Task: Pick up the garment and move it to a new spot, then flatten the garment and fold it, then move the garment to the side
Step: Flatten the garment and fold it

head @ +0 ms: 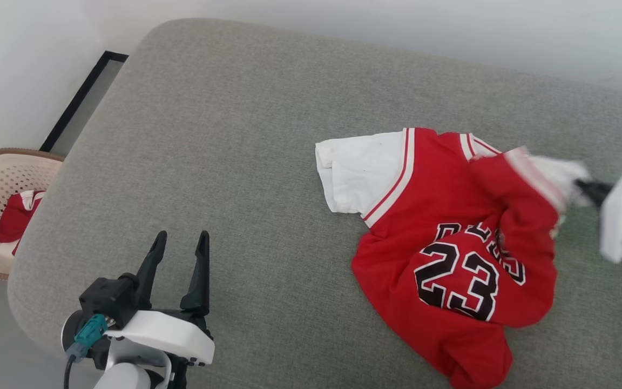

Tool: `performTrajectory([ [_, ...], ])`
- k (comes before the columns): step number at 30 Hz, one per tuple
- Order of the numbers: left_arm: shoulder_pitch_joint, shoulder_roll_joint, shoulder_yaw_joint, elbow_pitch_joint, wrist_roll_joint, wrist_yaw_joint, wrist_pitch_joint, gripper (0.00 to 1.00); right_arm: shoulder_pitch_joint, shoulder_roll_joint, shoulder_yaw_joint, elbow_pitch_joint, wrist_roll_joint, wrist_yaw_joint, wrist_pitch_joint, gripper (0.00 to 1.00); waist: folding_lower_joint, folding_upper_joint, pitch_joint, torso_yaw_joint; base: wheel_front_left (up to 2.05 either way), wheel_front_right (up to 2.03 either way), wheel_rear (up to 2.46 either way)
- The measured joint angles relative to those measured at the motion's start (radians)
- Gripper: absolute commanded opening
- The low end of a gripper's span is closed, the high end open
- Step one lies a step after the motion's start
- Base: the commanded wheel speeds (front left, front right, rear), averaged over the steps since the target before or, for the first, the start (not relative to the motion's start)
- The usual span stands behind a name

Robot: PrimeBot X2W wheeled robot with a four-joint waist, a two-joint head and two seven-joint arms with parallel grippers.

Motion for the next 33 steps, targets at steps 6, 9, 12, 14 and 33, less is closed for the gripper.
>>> performTrajectory([
  [6,0.009,0.000,0.007,-0.007,0.006,0.004,0.000,1.00,0.039,-0.026,-0.161,0.051,-0.032,0.000,-0.004,0.00,0.0000,0.0000,0.004,-0.015,0.00,0.00,0.00],
  [9,0.008,0.000,0.007,-0.008,0.007,0.004,0.000,1.00,0.069,-0.016,-0.229,0.105,-0.066,0.000,0.029,0.00,0.0000,0.0000,0.008,-0.019,0.00,0.00,0.00],
  [12,0.007,-0.002,0.004,-0.009,0.008,0.004,0.000,1.00,0.082,0.012,-0.285,0.155,-0.093,0.000,0.042,0.00,0.0000,0.0000,0.014,-0.020,0.00,0.00,0.00],
  [14,0.005,-0.002,0.004,-0.008,0.008,0.002,0.000,1.00,0.082,0.036,-0.318,0.193,-0.115,0.000,0.041,0.00,0.0000,0.0000,0.017,-0.020,0.00,0.00,0.00],
  [33,-0.061,0.111,-0.008,-0.070,-0.036,-0.072,0.184,1.00,0.151,0.184,-0.457,-0.016,-0.208,0.000,0.007,1.00,0.0000,0.0000,-0.041,-0.116,0.00,0.00,0.00],
])
